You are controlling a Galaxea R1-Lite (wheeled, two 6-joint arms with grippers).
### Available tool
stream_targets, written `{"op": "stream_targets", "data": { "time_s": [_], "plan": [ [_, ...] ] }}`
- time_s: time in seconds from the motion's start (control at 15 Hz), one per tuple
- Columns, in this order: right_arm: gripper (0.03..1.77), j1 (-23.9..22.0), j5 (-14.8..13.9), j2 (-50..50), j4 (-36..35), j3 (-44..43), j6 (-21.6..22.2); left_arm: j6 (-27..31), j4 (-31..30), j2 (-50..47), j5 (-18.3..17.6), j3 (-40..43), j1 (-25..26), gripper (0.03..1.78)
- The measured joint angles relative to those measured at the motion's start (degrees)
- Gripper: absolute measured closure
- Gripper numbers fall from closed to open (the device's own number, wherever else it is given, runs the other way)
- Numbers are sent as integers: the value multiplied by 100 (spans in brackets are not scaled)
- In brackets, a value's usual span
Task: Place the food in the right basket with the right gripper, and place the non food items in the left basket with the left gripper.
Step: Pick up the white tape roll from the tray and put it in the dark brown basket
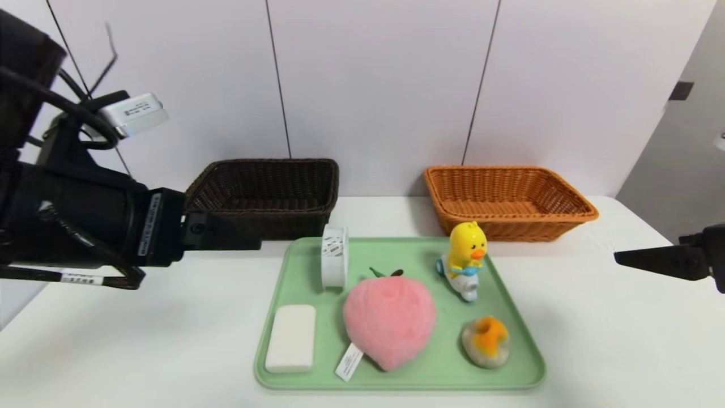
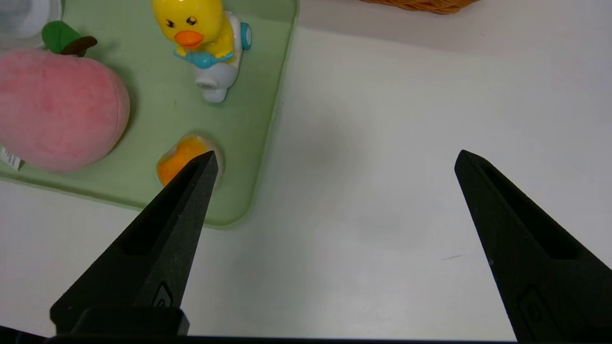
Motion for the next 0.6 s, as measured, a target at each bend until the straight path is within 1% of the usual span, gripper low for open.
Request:
{"op": "stream_targets", "data": {
  "time_s": [0.07,0.13,0.2,0.33,0.47,0.53,0.6],
  "plan": [
    [9,0,0,33,-20,-15,-158,-77,-11,180,94,-99,-143,12],
    [9,0,30,56,-44,-44,-190,-165,-11,364,190,-228,-269,12],
    [9,0,160,111,-46,-135,-169,-256,-16,544,278,-361,-386,12],
    [9,2,514,235,-16,-362,137,-517,-20,918,377,-619,-621,12],
    [9,20,848,391,4,-572,610,-711,-22,1278,407,-818,-802,12],
    [9,30,925,456,-5,-613,674,-746,-16,1447,424,-916,-852,12],
    [9,30,936,497,-17,-638,685,-770,-17,1610,438,-1008,-887,12]
  ]
}}
